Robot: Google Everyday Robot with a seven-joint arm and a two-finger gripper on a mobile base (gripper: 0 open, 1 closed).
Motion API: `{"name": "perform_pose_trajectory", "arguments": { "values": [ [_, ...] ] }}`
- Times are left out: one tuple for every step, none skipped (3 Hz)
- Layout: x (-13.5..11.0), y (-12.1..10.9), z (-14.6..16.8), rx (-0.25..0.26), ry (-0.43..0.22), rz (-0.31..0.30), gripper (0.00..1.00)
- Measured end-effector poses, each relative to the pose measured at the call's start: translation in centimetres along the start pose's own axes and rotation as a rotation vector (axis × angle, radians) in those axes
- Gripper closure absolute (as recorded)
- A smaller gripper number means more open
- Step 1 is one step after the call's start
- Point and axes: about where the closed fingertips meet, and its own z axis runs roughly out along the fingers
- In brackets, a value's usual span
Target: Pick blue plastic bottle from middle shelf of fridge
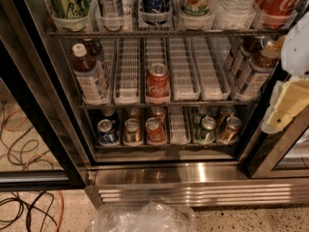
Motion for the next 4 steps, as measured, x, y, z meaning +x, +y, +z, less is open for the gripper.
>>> {"name": "perform_pose_trajectory", "arguments": {
  "values": [
    [3.5, 1.1, 4.7, 0.032, -0.007, -0.04, 0.0],
    [6.3, 3.6, 10.5, 0.032, -0.069, -0.047, 0.0],
    [6.9, 2.2, 10.5, 0.115, -0.084, -0.045, 0.0],
    [6.8, 2.1, 10.5, 0.115, -0.084, -0.045, 0.0]
  ]
}}
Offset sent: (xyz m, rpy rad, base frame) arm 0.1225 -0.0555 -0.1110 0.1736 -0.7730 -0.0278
